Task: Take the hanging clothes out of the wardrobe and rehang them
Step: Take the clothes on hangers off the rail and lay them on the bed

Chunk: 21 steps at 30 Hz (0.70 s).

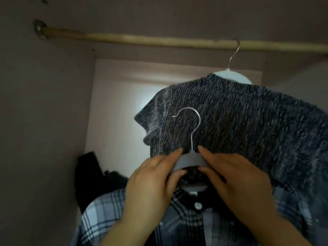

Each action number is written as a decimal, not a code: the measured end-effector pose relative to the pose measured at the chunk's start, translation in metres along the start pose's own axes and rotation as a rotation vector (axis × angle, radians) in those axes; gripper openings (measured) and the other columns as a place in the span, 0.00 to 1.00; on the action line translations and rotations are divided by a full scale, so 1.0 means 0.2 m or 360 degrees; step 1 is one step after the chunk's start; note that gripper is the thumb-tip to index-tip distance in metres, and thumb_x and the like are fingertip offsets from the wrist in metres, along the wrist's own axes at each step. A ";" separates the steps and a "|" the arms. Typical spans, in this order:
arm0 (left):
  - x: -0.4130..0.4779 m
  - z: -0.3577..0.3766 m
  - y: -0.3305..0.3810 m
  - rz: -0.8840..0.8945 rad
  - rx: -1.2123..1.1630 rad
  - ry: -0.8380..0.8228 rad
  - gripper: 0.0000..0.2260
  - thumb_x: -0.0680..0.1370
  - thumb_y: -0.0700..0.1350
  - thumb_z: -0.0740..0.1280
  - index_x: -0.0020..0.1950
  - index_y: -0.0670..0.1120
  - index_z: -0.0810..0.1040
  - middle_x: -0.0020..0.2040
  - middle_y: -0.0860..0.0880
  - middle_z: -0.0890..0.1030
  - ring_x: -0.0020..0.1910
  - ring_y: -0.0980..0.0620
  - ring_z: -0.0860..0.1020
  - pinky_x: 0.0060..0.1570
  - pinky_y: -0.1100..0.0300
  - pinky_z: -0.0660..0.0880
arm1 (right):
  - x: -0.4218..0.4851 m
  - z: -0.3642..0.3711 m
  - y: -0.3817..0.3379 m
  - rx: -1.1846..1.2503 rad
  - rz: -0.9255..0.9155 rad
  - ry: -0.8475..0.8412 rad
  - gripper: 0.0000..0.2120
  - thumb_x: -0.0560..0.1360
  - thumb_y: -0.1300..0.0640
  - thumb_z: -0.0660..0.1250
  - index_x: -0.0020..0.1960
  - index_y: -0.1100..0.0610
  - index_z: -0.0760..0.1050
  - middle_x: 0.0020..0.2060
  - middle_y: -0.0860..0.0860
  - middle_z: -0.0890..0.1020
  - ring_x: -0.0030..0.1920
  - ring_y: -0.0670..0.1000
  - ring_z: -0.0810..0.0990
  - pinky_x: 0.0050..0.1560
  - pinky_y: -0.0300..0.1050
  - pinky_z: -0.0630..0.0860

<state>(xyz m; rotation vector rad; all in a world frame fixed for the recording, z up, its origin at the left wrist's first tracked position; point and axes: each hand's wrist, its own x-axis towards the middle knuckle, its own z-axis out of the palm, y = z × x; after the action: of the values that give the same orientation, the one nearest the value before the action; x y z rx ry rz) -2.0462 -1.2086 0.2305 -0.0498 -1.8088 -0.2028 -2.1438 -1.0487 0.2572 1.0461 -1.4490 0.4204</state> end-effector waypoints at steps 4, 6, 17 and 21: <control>-0.34 -0.02 0.01 -0.0014 -0.0024 -0.0074 0.16 0.76 0.57 0.60 0.63 0.56 0.72 0.44 0.55 0.80 0.42 0.55 0.79 0.43 0.60 0.75 | -0.33 0.00 -0.16 0.0127 0.0111 -0.0170 0.19 0.77 0.44 0.55 0.61 0.47 0.77 0.43 0.44 0.84 0.39 0.49 0.81 0.36 0.38 0.76; -0.47 -0.04 0.02 -0.0018 -0.0026 -0.0165 0.16 0.76 0.56 0.60 0.63 0.56 0.72 0.44 0.54 0.80 0.41 0.54 0.79 0.41 0.59 0.75 | -0.46 -0.03 -0.24 0.0143 0.0179 -0.0224 0.18 0.77 0.44 0.55 0.60 0.47 0.77 0.42 0.44 0.84 0.38 0.48 0.81 0.39 0.35 0.72; -0.91 -0.24 0.27 0.0114 -0.0396 -0.0517 0.16 0.79 0.55 0.56 0.63 0.52 0.75 0.45 0.53 0.81 0.42 0.58 0.73 0.40 0.63 0.71 | -0.93 -0.56 -0.68 -0.0084 0.0596 -0.0312 0.20 0.80 0.43 0.52 0.57 0.49 0.79 0.40 0.45 0.84 0.37 0.47 0.80 0.31 0.40 0.75; -1.09 -0.37 0.42 0.0224 -0.0760 -0.0471 0.14 0.79 0.52 0.60 0.62 0.52 0.76 0.45 0.53 0.80 0.42 0.57 0.74 0.41 0.62 0.72 | -1.05 -0.87 -0.91 -0.0327 0.0747 -0.0268 0.15 0.78 0.45 0.58 0.56 0.48 0.80 0.38 0.46 0.84 0.38 0.46 0.76 0.35 0.38 0.72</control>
<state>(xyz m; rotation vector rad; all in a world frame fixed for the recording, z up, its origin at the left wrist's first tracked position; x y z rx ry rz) -1.9105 -1.1229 0.0468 -0.5685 -2.0034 -0.5462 -1.9276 -0.9367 0.0377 0.5815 -1.8519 0.5111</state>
